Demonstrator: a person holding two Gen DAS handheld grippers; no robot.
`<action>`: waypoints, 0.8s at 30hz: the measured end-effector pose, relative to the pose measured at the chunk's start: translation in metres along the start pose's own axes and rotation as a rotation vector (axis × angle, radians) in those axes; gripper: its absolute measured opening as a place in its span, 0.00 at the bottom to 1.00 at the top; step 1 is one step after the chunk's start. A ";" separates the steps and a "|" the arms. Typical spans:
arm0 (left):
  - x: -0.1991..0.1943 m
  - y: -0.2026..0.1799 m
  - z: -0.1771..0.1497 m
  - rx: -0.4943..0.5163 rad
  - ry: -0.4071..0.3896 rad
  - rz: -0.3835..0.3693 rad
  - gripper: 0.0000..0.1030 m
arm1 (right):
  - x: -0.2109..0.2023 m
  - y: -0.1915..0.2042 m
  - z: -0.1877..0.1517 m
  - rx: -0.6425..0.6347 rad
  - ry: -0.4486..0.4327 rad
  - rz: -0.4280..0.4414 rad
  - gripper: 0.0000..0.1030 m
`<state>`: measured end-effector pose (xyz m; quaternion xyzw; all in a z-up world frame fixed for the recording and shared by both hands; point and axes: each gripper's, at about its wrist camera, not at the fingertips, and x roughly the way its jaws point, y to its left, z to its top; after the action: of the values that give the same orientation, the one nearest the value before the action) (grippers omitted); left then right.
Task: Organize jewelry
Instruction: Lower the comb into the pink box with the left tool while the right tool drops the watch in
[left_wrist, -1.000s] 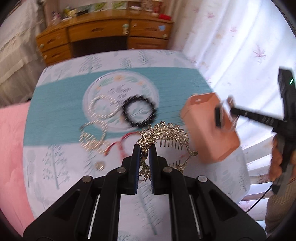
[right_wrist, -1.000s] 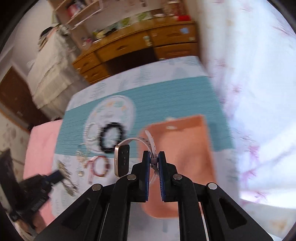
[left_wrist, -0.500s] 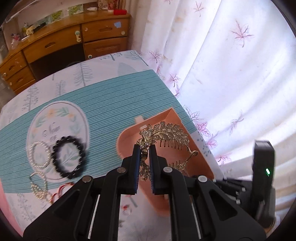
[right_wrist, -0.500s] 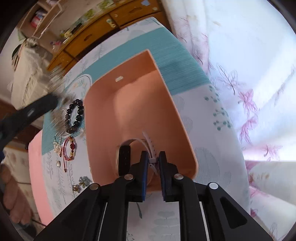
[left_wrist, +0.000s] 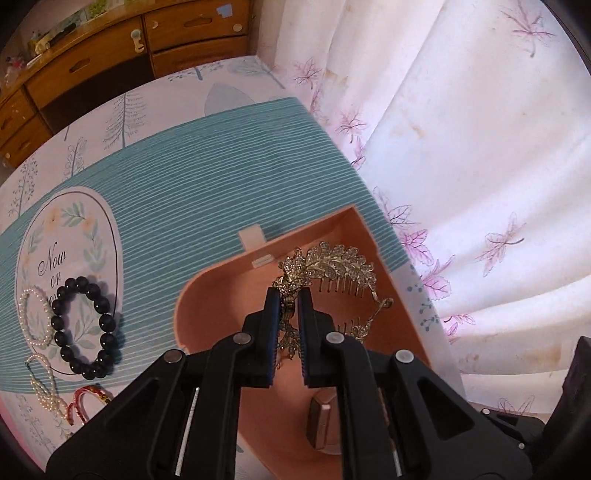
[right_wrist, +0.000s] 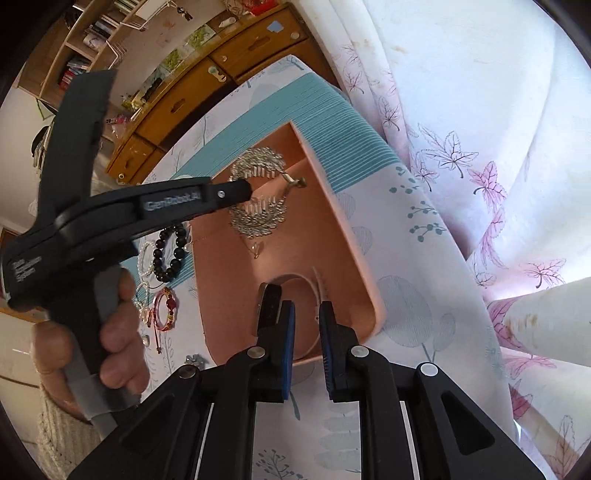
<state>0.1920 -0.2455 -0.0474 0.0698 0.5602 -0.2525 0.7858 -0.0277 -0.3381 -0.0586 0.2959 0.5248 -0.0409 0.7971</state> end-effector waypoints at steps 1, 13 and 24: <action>-0.005 -0.003 0.000 0.012 -0.013 -0.007 0.07 | -0.002 -0.001 0.000 0.004 -0.002 0.007 0.13; -0.036 -0.003 0.012 0.055 -0.050 0.035 0.07 | -0.024 0.005 0.000 -0.018 -0.046 0.011 0.13; 0.007 0.012 -0.004 0.042 0.056 0.019 0.08 | -0.021 0.008 -0.002 -0.025 -0.052 -0.006 0.13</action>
<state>0.1959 -0.2358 -0.0572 0.0984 0.5760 -0.2547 0.7705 -0.0351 -0.3356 -0.0378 0.2831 0.5055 -0.0443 0.8139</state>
